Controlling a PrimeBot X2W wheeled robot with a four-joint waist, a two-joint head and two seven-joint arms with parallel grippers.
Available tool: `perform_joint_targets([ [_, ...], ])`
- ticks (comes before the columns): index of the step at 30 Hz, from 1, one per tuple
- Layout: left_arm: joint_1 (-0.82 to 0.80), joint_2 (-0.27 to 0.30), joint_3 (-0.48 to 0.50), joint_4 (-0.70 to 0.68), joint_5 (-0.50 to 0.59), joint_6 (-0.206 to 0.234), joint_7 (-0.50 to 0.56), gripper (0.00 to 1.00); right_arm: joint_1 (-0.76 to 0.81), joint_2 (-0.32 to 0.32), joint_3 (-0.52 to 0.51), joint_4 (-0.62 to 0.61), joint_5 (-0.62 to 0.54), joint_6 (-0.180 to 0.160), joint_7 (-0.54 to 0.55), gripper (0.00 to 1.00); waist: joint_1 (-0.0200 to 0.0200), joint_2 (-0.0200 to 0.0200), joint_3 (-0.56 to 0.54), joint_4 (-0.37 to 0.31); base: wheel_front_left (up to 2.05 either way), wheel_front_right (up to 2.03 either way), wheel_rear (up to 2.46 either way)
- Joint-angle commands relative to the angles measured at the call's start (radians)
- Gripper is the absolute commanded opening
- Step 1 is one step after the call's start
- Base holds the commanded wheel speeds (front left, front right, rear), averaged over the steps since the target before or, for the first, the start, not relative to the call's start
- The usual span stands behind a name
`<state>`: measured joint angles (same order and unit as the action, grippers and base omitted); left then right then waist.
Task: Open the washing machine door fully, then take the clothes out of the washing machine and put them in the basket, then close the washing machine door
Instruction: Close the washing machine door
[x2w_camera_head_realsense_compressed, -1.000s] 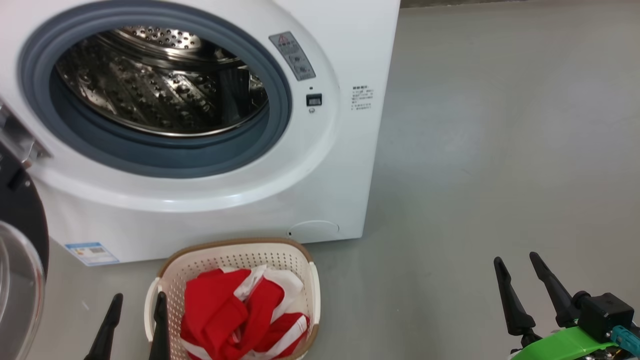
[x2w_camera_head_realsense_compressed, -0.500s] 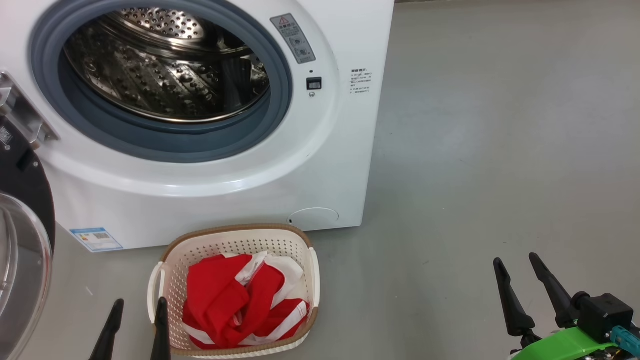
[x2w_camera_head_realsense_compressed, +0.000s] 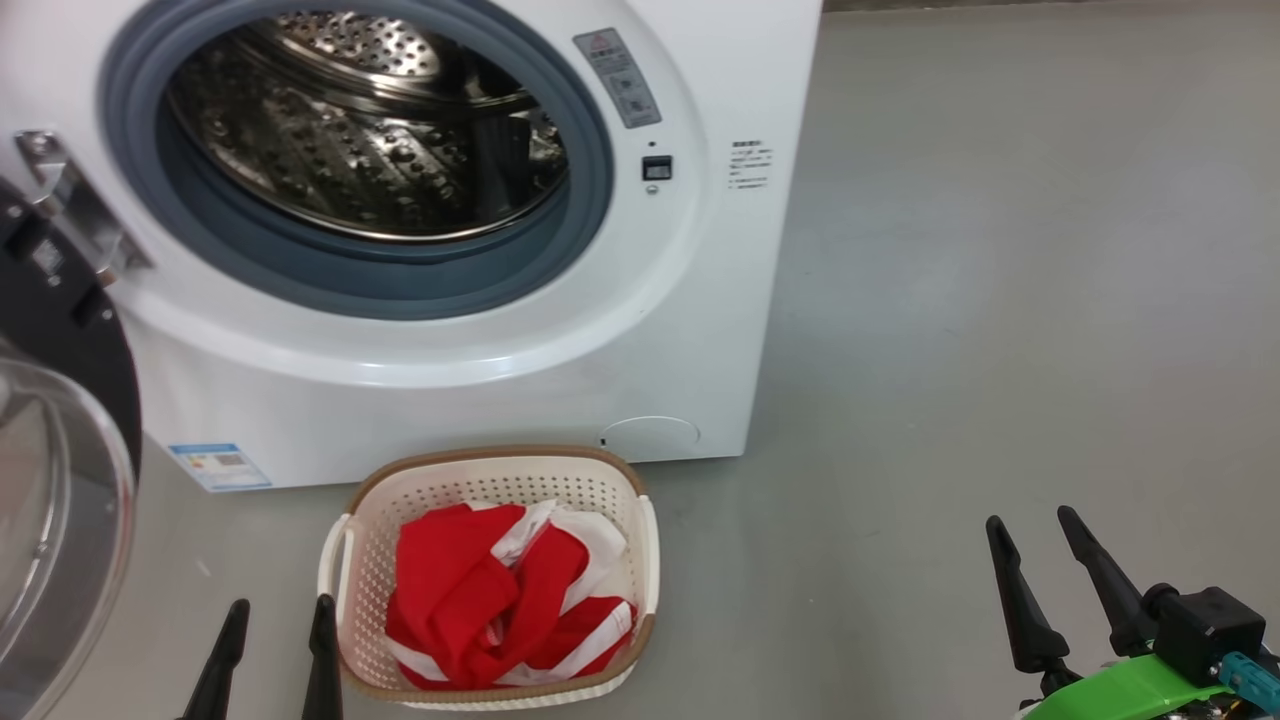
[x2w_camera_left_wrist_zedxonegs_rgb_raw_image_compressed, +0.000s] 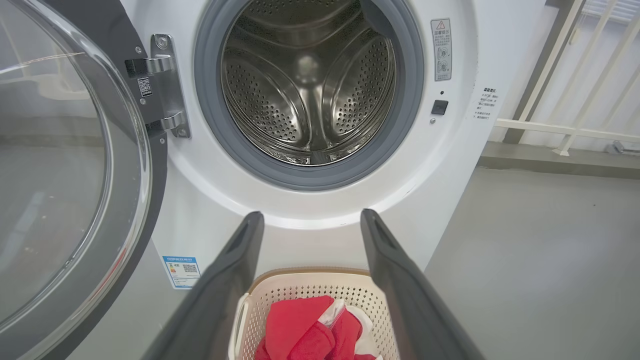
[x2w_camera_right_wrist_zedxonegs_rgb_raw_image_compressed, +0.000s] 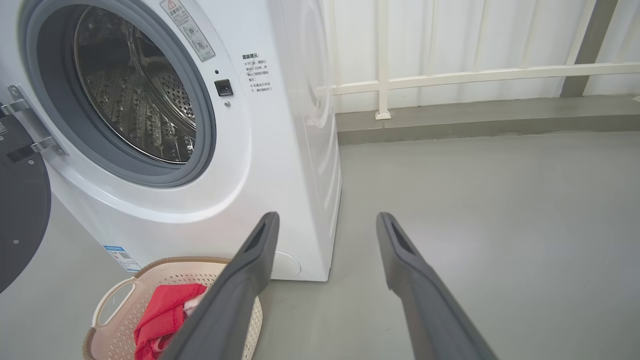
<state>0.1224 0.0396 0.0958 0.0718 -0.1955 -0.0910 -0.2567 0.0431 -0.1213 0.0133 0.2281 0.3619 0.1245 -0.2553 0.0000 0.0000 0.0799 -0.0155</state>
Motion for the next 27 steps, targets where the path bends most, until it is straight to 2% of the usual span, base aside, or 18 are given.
perform_joint_targets([
  [1,-0.023,0.011,0.027,-0.02,-0.005,0.009,-0.005,1.0,0.005,-0.017,0.024,-0.022,-0.01,0.006,-0.006,1.0,0.0,0.0,0.0,0.019,0.0,0.0,0.0],
  [9,-0.017,0.011,0.018,-0.003,-0.035,0.027,-0.005,1.0,-0.008,-0.027,0.047,-0.018,-0.009,0.006,-0.006,1.0,0.0,0.0,-0.002,0.113,0.0,0.0,0.0],
  [27,0.009,0.011,-0.015,0.007,-0.071,0.076,-0.005,1.0,-0.037,-0.047,0.109,-0.001,-0.003,0.006,-0.006,1.0,0.0,0.0,-0.027,0.384,0.0,0.0,0.0],
])
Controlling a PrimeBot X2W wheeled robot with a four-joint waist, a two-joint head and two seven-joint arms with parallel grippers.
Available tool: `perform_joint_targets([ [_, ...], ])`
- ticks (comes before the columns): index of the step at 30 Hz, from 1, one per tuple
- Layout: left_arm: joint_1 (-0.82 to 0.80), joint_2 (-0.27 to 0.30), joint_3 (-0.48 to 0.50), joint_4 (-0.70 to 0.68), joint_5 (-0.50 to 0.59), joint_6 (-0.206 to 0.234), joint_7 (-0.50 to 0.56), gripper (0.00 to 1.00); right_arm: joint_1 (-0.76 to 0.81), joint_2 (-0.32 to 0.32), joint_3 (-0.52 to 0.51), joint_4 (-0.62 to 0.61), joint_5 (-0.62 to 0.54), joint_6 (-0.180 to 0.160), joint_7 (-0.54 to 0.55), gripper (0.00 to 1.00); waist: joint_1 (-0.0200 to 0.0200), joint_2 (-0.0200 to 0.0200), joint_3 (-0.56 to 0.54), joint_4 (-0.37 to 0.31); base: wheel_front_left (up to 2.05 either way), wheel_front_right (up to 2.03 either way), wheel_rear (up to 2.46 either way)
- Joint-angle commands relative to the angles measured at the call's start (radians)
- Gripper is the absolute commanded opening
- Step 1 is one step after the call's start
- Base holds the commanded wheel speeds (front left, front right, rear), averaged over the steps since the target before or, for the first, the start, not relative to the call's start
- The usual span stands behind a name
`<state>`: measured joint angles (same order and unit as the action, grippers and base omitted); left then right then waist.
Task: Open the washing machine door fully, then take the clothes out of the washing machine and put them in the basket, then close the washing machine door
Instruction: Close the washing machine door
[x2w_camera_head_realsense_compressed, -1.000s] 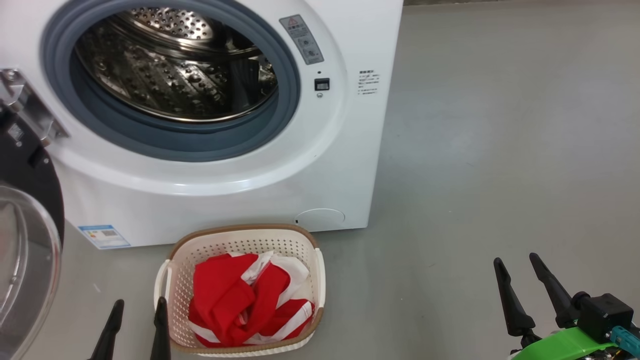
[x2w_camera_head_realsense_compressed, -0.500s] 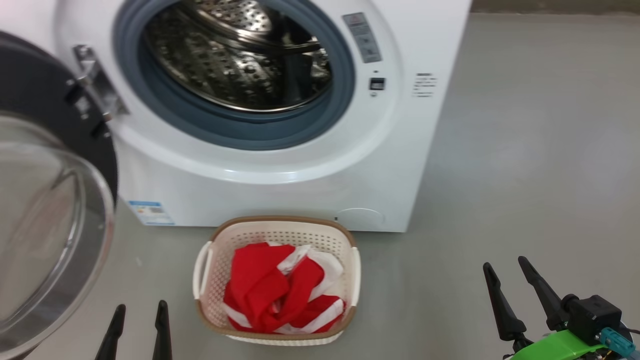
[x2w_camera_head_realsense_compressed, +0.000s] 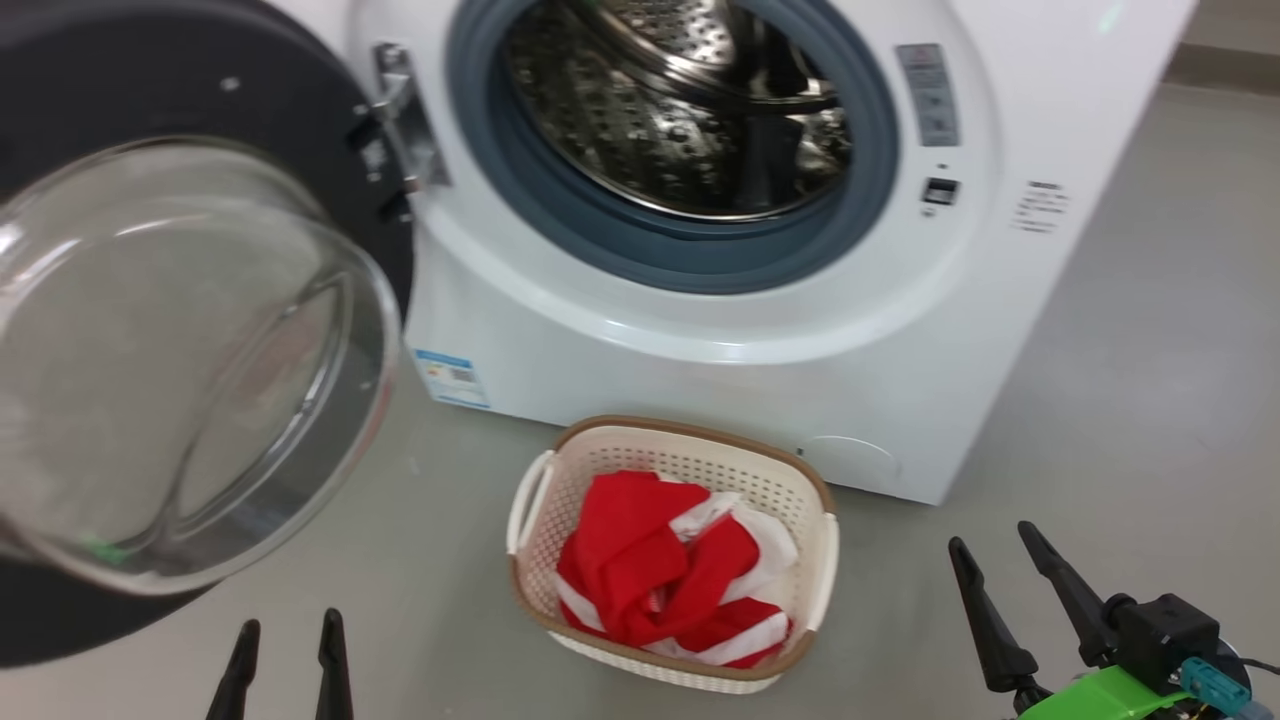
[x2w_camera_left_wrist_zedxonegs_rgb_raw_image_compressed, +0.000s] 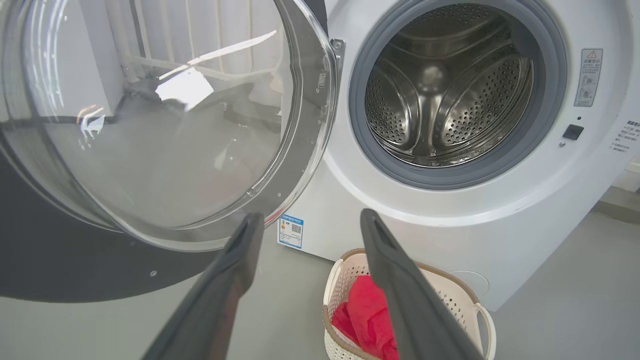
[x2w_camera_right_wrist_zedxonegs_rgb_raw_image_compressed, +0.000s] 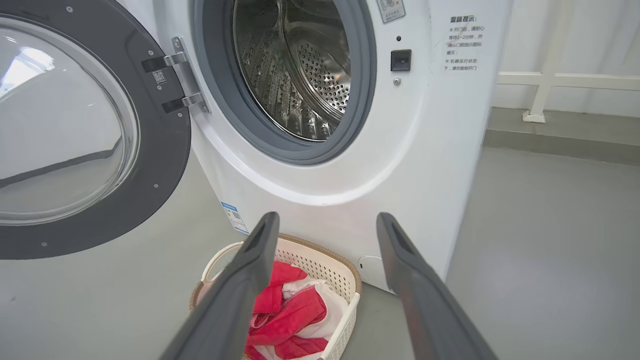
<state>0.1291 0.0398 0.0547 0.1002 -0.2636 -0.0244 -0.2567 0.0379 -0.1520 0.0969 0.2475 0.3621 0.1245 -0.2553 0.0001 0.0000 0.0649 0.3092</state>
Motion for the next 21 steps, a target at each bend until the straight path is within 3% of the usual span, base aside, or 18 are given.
perform_joint_targets([
  [1,0.004,0.01,0.025,-0.022,-0.004,0.01,-0.005,1.0,-0.032,-0.017,0.028,-0.019,-0.003,0.006,-0.006,1.0,-0.0001,0.0,-0.014,0.07,0.0,0.0,0.0],
  [11,0.022,0.01,0.019,-0.022,-0.015,0.018,-0.005,1.0,-0.041,-0.017,0.059,-0.01,0.0,0.006,-0.006,1.0,-0.0001,0.0,-0.028,0.161,0.0,0.0,0.0],
  [21,0.032,0.01,0.014,-0.029,-0.026,0.03,-0.005,1.0,-0.046,-0.023,0.068,-0.008,0.005,0.006,-0.006,1.0,-0.0001,0.0,-0.028,0.191,0.0,0.0,0.0],
])
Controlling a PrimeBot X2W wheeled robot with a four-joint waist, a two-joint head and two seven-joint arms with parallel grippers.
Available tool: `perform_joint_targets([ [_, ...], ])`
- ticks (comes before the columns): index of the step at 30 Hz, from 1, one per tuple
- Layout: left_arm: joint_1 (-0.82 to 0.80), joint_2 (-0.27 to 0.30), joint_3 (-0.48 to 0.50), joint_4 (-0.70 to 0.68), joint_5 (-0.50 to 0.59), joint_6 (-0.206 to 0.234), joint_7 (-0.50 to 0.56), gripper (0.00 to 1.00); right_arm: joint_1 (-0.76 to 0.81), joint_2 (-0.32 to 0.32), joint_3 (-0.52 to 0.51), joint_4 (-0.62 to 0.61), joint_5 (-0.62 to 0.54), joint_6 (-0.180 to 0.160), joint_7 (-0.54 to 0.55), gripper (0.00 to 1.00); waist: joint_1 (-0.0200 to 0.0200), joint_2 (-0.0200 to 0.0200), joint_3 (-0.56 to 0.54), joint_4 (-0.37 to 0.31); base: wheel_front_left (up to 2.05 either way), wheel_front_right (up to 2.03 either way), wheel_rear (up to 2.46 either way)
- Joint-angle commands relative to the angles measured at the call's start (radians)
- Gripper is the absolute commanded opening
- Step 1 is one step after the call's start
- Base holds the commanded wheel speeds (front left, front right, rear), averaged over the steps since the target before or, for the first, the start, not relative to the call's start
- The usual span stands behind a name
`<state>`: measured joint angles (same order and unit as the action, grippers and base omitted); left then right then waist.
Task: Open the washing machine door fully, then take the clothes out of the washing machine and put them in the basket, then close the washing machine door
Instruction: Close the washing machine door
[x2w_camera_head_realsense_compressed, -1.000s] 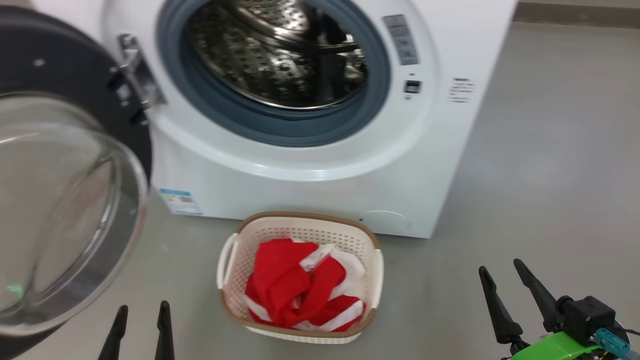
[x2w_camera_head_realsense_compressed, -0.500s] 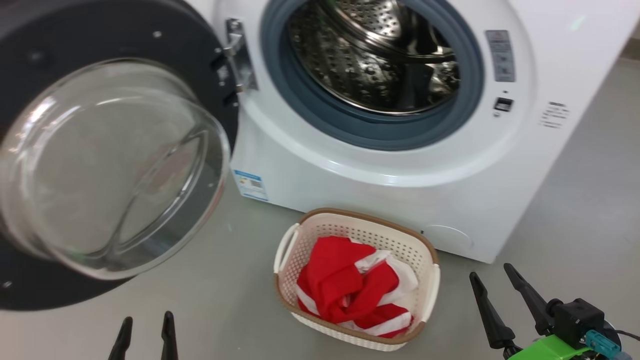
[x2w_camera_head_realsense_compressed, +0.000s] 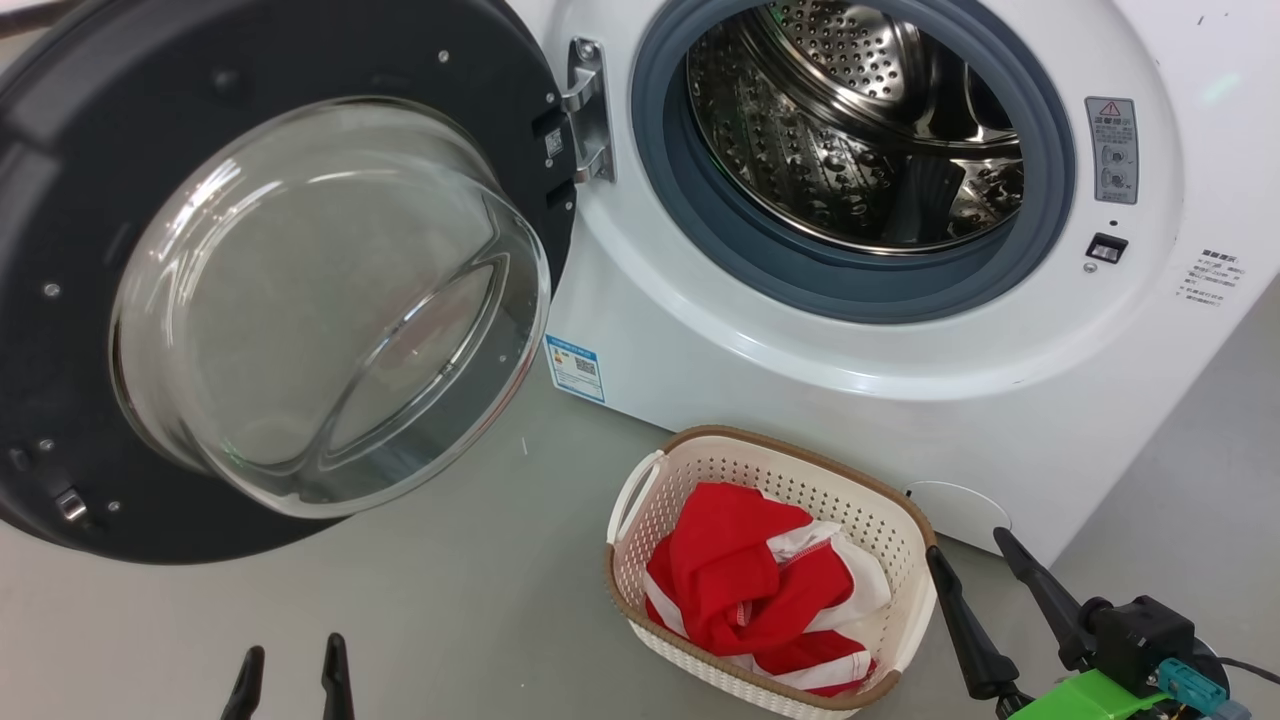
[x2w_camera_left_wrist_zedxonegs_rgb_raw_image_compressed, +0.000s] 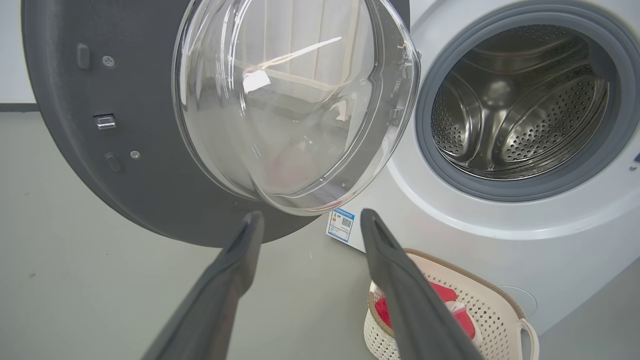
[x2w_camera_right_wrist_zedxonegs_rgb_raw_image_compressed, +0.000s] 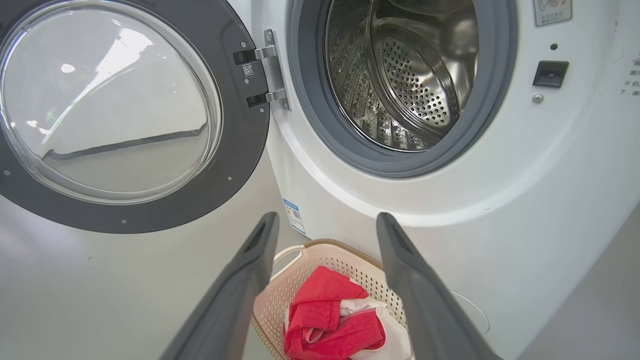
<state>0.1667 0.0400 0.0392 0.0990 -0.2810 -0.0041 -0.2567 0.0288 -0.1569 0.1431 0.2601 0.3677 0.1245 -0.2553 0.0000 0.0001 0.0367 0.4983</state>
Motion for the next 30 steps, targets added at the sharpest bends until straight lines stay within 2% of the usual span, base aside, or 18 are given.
perform_joint_targets([
  [1,-0.004,0.01,0.03,-0.029,-0.009,0.01,-0.005,1.0,-0.036,-0.017,0.022,-0.021,-0.001,0.006,-0.006,1.0,0.0,-0.0001,-0.001,0.003,0.0,0.0,0.0],
  [13,-0.007,0.01,0.042,-0.047,-0.016,0.009,-0.005,1.0,-0.032,-0.011,0.031,-0.019,0.001,0.006,-0.006,1.0,0.0,-0.0001,-0.005,0.003,0.0,0.0,0.0],
  [14,-0.01,0.01,0.041,-0.054,-0.017,0.008,-0.005,0.75,-0.032,-0.011,0.029,-0.019,0.001,0.006,-0.006,1.0,0.0,-0.0001,-0.005,0.003,0.0,0.0,0.0],
  [15,-0.014,0.01,0.039,-0.065,-0.019,0.008,-0.005,0.42,-0.032,-0.011,0.028,-0.019,0.0,0.006,-0.006,1.0,0.0,-0.0001,-0.005,0.004,0.0,0.0,0.0],
  [17,-0.026,0.01,0.044,-0.092,-0.027,0.008,-0.005,0.0,-0.031,-0.01,0.025,-0.02,0.0,0.006,-0.006,1.0,0.0,-0.0001,-0.005,0.005,0.0,0.0,0.0],
  [21,-0.068,0.01,0.09,-0.162,-0.01,0.0,-0.005,0.0,-0.031,-0.007,0.025,-0.02,-0.003,0.006,-0.006,1.0,0.0,-0.0001,-0.004,0.0,0.0,0.0,0.0],
  [28,-0.208,0.02,0.247,-0.289,0.043,-0.068,-0.005,0.0,-0.028,0.003,0.025,-0.02,-0.004,0.006,-0.006,1.0,0.0,-0.0001,-0.005,-0.015,0.0,0.0,0.0],
  [30,-0.238,0.026,0.274,-0.297,0.041,-0.076,-0.005,0.0,-0.028,0.002,0.024,-0.021,-0.004,0.006,-0.006,1.0,0.0,-0.0001,-0.003,-0.017,0.0,0.0,0.0],
])
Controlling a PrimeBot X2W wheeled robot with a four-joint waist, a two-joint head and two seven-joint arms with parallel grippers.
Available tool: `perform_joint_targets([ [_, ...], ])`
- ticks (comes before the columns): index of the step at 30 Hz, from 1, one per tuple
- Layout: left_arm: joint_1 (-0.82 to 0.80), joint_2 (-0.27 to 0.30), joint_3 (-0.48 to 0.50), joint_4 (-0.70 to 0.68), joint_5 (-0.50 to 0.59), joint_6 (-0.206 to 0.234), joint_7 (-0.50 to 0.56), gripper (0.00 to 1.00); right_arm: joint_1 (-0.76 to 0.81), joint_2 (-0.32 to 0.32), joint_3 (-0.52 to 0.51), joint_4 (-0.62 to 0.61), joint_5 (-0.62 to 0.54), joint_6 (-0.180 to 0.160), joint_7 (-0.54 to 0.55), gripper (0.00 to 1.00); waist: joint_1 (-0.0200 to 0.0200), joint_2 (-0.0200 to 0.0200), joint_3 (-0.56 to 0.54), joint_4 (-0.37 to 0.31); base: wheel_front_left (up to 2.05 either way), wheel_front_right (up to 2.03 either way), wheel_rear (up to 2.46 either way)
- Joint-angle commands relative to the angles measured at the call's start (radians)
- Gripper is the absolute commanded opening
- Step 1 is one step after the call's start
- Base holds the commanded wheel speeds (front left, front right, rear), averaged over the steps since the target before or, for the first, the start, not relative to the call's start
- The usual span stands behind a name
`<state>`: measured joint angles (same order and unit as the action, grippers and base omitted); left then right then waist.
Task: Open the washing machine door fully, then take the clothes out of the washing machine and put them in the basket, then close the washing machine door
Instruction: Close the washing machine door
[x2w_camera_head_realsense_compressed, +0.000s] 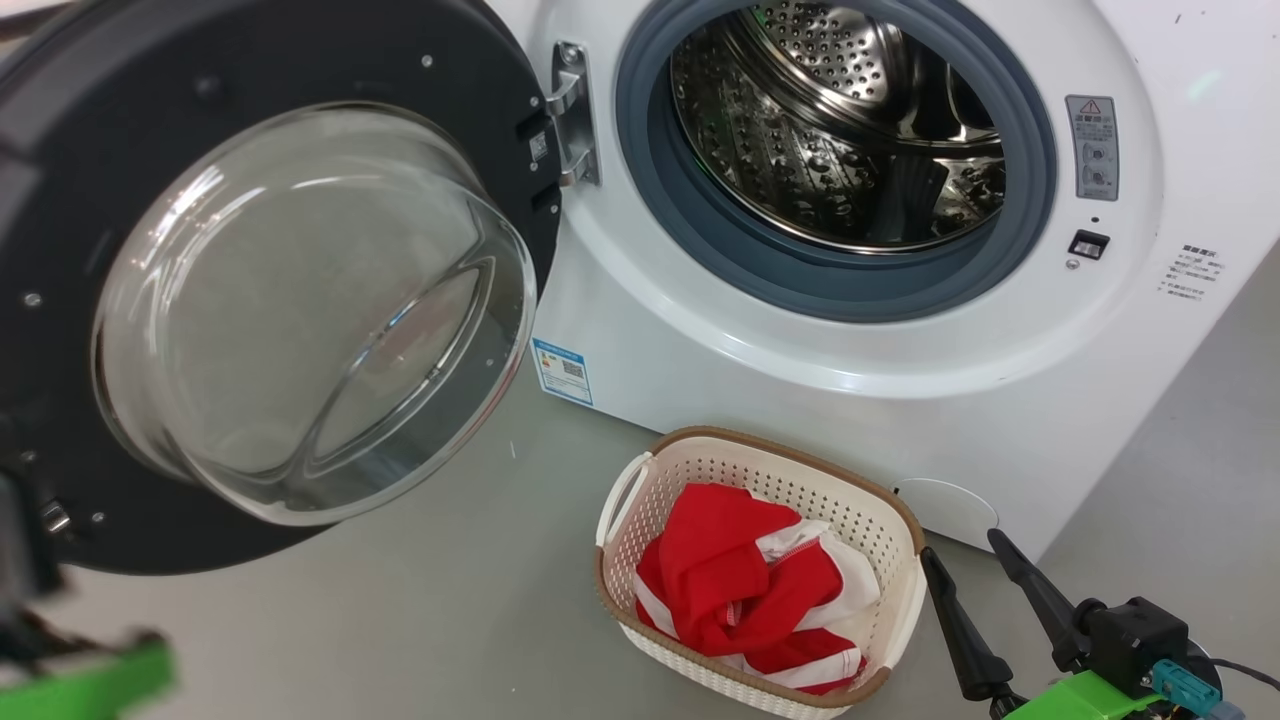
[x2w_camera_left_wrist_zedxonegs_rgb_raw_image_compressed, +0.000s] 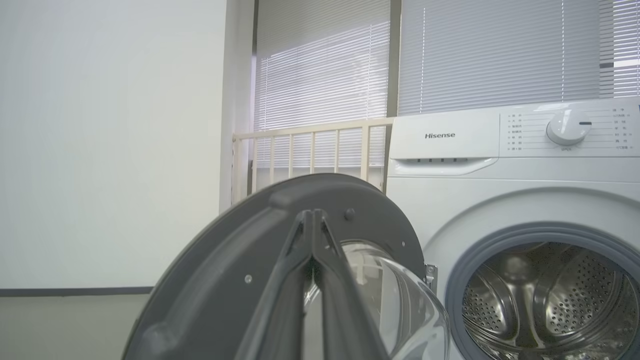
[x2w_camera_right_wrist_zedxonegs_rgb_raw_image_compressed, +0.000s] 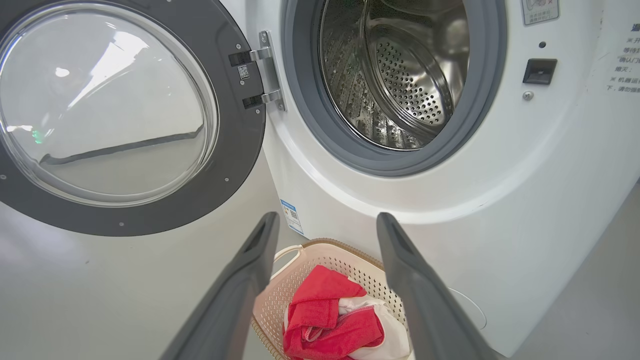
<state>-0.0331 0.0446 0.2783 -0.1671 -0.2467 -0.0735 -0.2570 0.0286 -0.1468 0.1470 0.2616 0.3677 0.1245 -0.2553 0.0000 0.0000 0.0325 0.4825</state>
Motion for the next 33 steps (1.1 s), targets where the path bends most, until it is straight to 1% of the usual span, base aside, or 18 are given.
perform_joint_targets([
  [1,-0.073,0.03,0.063,-0.037,0.002,-0.013,-0.005,0.0,-0.028,-0.008,0.02,-0.023,-0.004,0.006,-0.006,1.0,0.0,0.0,0.003,-0.004,0.0,0.0,0.0],
  [4,-0.189,0.077,0.142,-0.026,-0.019,-0.033,-0.005,0.0,-0.03,-0.01,0.021,-0.024,-0.005,0.006,-0.006,1.0,0.0,0.0,0.009,-0.011,0.0,0.0,0.0],
  [7,-0.304,0.154,0.189,0.031,-0.037,-0.049,-0.005,0.0,-0.035,-0.012,0.021,-0.026,-0.007,0.006,-0.006,1.0,0.0,0.0,0.017,-0.021,0.0,0.0,0.0],
  [8,-0.376,0.203,0.208,0.084,-0.057,-0.053,-0.005,0.0,-0.039,-0.015,0.022,-0.027,-0.007,0.006,-0.006,1.0,0.0,0.0,0.024,-0.028,0.0,0.0,0.0],
  [11,-0.479,0.281,0.222,0.18,-0.087,-0.056,-0.005,0.0,-0.043,-0.019,0.021,-0.029,-0.008,0.006,-0.006,1.0,0.0,0.0,0.038,-0.037,0.0,0.0,0.0],
  [15,-0.605,0.378,0.24,0.332,-0.162,-0.057,-0.005,0.0,-0.053,-0.026,0.023,-0.032,-0.012,0.006,-0.006,1.0,0.0,0.0,0.06,-0.049,0.0,0.0,0.0],
  [18,-0.67,0.45,0.231,0.459,-0.188,-0.057,-0.005,0.0,-0.062,-0.031,0.027,-0.032,-0.014,0.006,-0.006,1.0,0.0,0.0,0.075,-0.058,0.0,0.0,0.0],
  [20,-0.711,0.488,0.222,0.561,-0.217,-0.057,-0.003,0.0,-0.068,-0.033,0.029,-0.032,-0.014,0.006,-0.006,1.0,0.0,0.0,0.084,-0.062,0.0,0.0,0.0],
  [23,-0.783,0.538,0.212,0.739,-0.291,-0.057,0.066,0.0,-0.074,-0.036,0.029,-0.032,-0.014,0.006,-0.006,1.0,0.0,0.0,0.094,-0.065,0.0,0.0,0.0],
  [24,-0.809,0.549,0.212,0.798,-0.323,-0.057,0.114,0.0,-0.075,-0.036,0.029,-0.032,-0.014,0.006,-0.006,1.0,0.0,0.0,0.096,-0.066,0.0,0.0,0.0],
  [27,-0.872,0.588,0.196,0.929,-0.374,-0.057,0.242,0.0,-0.077,-0.038,0.029,-0.033,-0.015,0.006,-0.006,1.0,0.0,0.0,0.105,-0.067,0.0,0.0,0.0],
  [31,-0.948,0.616,0.184,1.062,-0.439,-0.057,0.424,0.0,-0.08,-0.041,0.03,-0.033,-0.016,0.006,-0.006,1.0,0.0,0.0,0.116,-0.063,0.0,0.0,0.0],
  [33,-0.974,0.632,0.177,1.104,-0.455,-0.057,0.499,0.0,-0.082,-0.041,0.032,-0.033,-0.017,0.006,-0.006,1.0,0.0,0.0,0.119,-0.063,0.0,0.0,0.0],
])
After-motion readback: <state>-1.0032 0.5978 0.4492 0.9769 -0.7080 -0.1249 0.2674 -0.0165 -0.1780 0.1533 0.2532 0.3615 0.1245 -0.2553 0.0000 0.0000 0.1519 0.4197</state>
